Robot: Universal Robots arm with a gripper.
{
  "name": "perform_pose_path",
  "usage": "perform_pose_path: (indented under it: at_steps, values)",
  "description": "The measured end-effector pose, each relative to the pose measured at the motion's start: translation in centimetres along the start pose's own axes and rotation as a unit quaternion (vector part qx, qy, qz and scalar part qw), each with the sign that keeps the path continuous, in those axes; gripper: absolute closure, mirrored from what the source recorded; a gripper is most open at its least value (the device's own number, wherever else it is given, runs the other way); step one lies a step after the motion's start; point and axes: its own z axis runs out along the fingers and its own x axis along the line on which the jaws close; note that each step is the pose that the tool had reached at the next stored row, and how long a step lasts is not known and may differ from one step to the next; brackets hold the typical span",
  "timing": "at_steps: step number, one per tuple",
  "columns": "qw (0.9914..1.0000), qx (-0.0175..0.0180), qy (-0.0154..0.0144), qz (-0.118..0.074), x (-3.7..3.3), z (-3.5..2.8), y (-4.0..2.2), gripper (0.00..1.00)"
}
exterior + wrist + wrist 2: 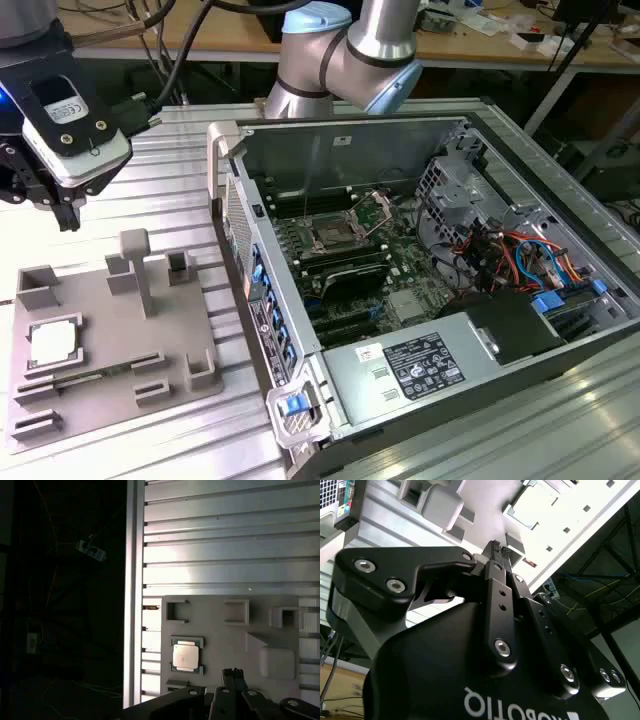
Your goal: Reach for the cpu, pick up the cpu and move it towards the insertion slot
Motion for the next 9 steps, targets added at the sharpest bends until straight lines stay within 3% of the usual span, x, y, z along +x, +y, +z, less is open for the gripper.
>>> perform_pose_path:
  at_steps: [5, 9]
  values:
    - [1.0, 0.0, 0.0, 0.0, 0.07, 0.0, 0.0, 0.89]
    - [1.0, 0.0, 0.0, 0.0, 0.63, 0.02, 0.02, 0.89]
